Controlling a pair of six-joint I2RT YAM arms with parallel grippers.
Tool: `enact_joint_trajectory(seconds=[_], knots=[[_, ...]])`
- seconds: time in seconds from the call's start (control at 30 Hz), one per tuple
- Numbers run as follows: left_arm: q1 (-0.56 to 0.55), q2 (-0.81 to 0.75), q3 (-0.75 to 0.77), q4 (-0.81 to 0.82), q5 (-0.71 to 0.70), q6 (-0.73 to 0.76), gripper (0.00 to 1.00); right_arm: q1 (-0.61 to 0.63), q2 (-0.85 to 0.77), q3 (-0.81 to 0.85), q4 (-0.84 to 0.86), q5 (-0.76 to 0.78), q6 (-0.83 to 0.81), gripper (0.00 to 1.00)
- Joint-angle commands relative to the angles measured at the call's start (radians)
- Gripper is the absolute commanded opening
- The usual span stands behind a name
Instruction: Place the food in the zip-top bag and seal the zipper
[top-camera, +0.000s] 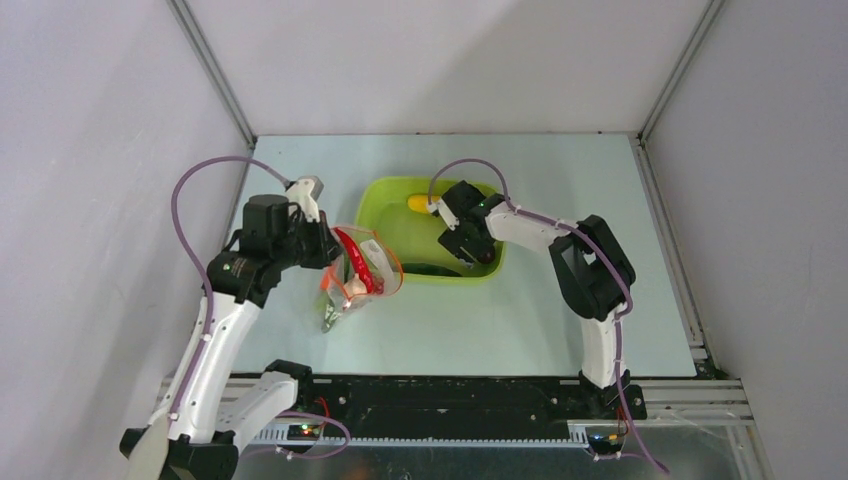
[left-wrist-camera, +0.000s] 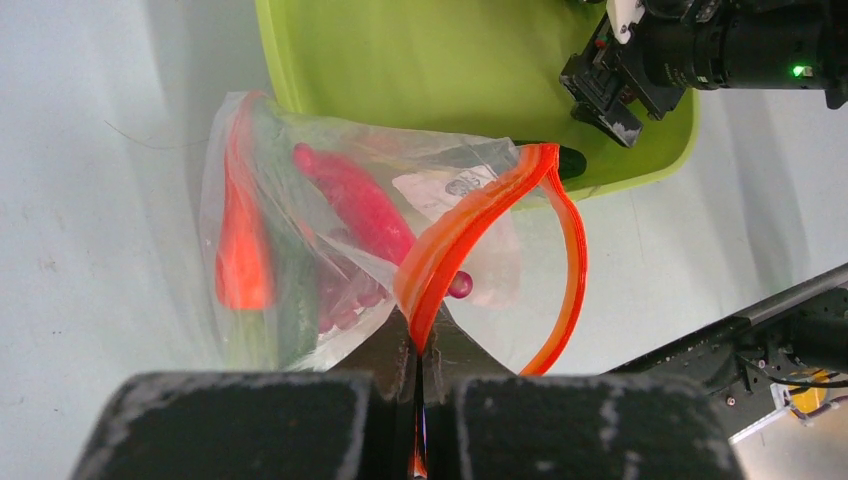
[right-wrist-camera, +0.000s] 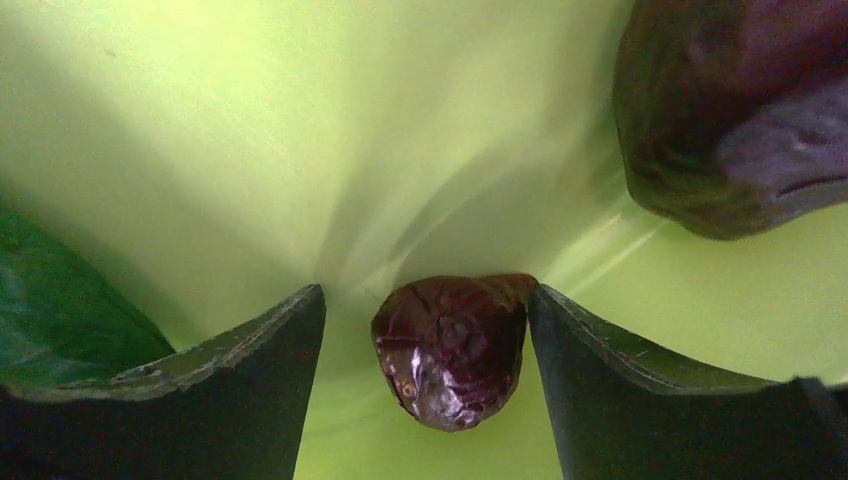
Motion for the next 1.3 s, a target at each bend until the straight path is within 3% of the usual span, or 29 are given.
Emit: enact_joint_trajectory(seconds=[0.0, 0.3, 0.73, 0.9, 1.1, 1.27], knots=[[-0.002, -0.039, -0.007, 0.048, 0.028, -0.019, 0.0, -0.002, 0.015, -0.004, -0.029, 0.102, 0.046, 0.79], [-0.002, -0.069, -0.038, 0.085, 0.037, -0.042, 0.0, 0.002, 0.012, 0.005, -0.089, 0.133, 0.063, 0.77], [-0.001, -0.109, -0.046, 0.102, 0.035, -0.043, 0.0, 0.009, -0.03, 0.056, -0.1, 0.153, 0.057, 0.49], [-0.002, -0.106, -0.049, 0.114, 0.027, -0.053, 0.0, 0.015, -0.119, 0.06, -0.041, 0.138, 0.071, 0.4], [-0.003, -0.102, -0.052, 0.138, 0.012, -0.072, 0.0, 0.013, -0.274, 0.021, 0.049, 0.049, 0.115, 0.35], [-0.002, -0.093, -0.069, 0.174, 0.018, -0.102, 0.0, 0.026, -0.437, -0.019, 0.152, -0.132, 0.137, 0.35]])
